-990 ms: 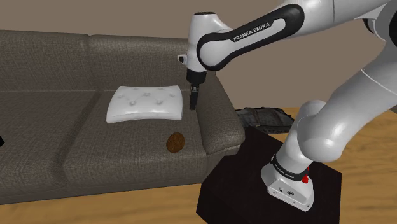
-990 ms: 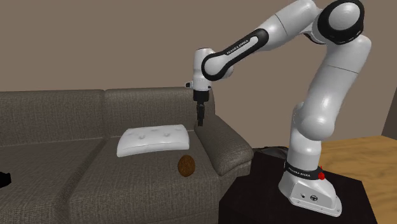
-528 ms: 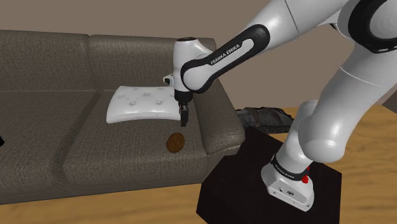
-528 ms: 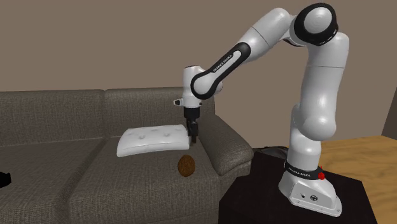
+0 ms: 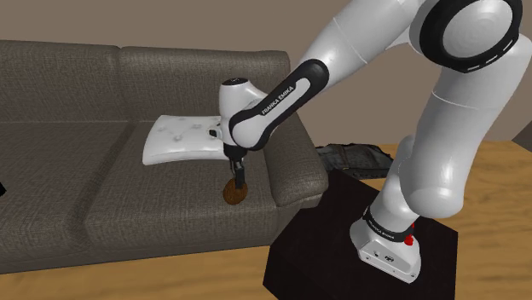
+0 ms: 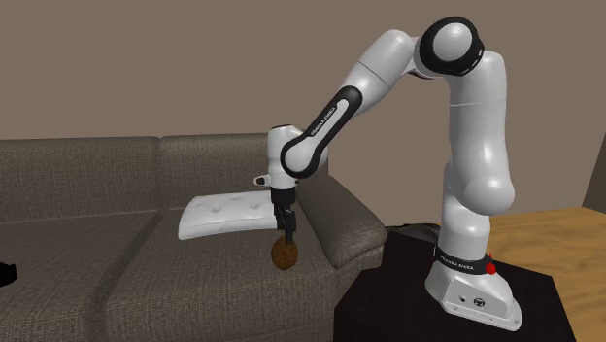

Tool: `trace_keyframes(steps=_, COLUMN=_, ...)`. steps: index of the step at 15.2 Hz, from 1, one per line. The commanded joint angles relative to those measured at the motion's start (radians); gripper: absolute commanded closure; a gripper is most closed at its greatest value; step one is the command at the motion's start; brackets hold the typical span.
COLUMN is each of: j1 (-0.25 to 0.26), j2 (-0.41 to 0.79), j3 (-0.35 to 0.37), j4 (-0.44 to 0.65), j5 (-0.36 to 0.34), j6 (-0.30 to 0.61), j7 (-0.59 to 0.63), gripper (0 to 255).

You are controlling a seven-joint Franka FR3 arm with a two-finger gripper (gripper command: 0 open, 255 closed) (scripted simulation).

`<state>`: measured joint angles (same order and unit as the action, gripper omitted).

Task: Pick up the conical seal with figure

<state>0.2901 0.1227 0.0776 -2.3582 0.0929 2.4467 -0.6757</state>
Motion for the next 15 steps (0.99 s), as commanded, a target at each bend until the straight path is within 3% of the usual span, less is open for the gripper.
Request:
trace_keyframes(steps=1, j1=0.0, j2=0.019, j3=0.0, j4=-0.007, j5=0.001, j6=0.027, j7=-0.004, gripper=0)
trace_keyframes(steps=5, j1=0.0, j2=0.049, j3=0.0, j4=-0.011, j5=0.001, j6=0.06, j7=-0.006, gripper=0)
trace_keyframes(steps=6, j1=0.0, j2=0.048, j3=0.0, j4=-0.014, j5=0.002, j6=0.062, j7=-0.007, gripper=255)
trace_keyframes(steps=15, j1=0.0, j2=0.049, j3=0.0, j4=-0.011, j5=0.001, j6=0.06, j7=-0.006, gripper=255)
